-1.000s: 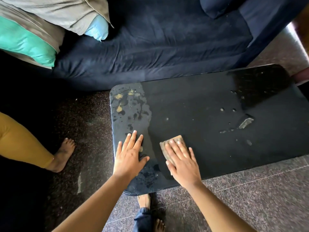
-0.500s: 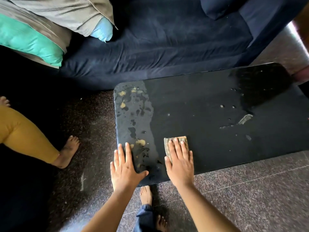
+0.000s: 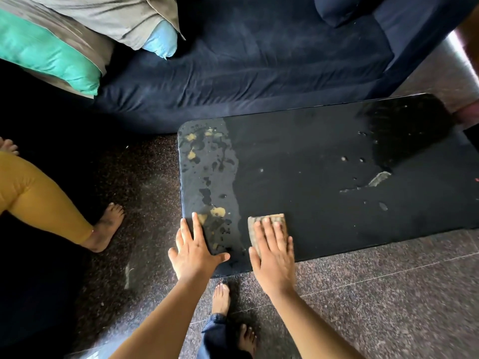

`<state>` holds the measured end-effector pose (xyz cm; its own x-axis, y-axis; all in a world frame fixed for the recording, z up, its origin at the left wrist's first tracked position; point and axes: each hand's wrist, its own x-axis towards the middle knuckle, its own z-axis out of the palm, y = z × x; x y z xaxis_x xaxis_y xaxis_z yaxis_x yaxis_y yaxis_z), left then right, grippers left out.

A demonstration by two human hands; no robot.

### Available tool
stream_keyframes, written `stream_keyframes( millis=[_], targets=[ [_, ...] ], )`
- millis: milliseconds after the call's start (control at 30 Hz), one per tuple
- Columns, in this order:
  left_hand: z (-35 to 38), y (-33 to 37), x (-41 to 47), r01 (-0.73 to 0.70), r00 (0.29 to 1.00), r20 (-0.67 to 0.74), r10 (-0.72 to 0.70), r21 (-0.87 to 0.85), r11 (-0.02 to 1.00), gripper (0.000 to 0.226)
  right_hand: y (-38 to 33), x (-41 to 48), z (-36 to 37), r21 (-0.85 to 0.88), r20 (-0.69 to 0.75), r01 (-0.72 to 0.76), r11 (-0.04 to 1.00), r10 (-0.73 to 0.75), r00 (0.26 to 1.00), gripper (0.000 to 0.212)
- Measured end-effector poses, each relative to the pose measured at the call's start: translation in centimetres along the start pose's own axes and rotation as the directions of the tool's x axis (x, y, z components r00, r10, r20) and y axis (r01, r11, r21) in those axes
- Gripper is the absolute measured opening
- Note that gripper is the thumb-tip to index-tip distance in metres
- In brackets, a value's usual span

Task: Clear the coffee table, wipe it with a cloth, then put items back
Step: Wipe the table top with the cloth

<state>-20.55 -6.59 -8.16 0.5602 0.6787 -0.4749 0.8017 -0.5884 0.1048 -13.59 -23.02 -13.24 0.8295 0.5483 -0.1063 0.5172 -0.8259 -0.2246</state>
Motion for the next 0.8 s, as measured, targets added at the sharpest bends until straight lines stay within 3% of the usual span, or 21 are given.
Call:
stream_keyframes(
  millis=[67,133,267,367,433,567,633,800],
  targets=[
    [-0.1,0.1,0.0,0.001,1.0,0.003,-0.001,0.017,1.0,0.131,1.5,-0.8,-0.1,-0.048,0.023,0.218,0.975,-0.218,0.976,0.061],
    [-0.1,0.2,0.0,0.001,1.0,0.01,-0.002,0.023,1.0,0.13,3.9,-0.8,-0.3,-0.1,0.049,0.274,0.956,-0.27,0.961,0.063],
    [-0.1,0.4,0.1,-0.007,1.0,0.011,0.007,0.048,0.999,0.129,6.1,0.0,-0.9,-0.048,0.014,-0.14,0.989,0.141,0.99,0.061],
    [-0.1,0.4,0.1,-0.012,1.0,0.01,0.011,0.052,0.999,0.129,4.1,-0.1,-0.6,-0.005,-0.015,-0.235,0.972,0.235,0.972,0.063],
    [-0.1,0.3,0.1,-0.012,1.0,0.012,0.011,0.051,0.999,0.129,1.9,-0.7,-0.1,0.002,-0.014,-0.154,0.988,0.154,0.988,0.063],
    [-0.1,0.4,0.0,-0.006,1.0,0.01,0.005,0.045,0.999,0.13,1.1,-1.9,0.6,-0.039,0.041,0.185,0.982,-0.184,0.982,0.062],
    [-0.1,0.4,-0.1,-0.01,1.0,0.017,0.009,0.043,0.999,0.13,2.3,-1.5,0.3,-0.063,0.054,0.246,0.967,-0.243,0.969,0.061],
    [-0.1,0.4,-0.1,-0.012,1.0,0.009,0.012,0.027,1.0,0.13,-1.4,-1.1,0.1,0.053,0.019,-0.157,0.986,0.156,0.988,0.062]
  ],
)
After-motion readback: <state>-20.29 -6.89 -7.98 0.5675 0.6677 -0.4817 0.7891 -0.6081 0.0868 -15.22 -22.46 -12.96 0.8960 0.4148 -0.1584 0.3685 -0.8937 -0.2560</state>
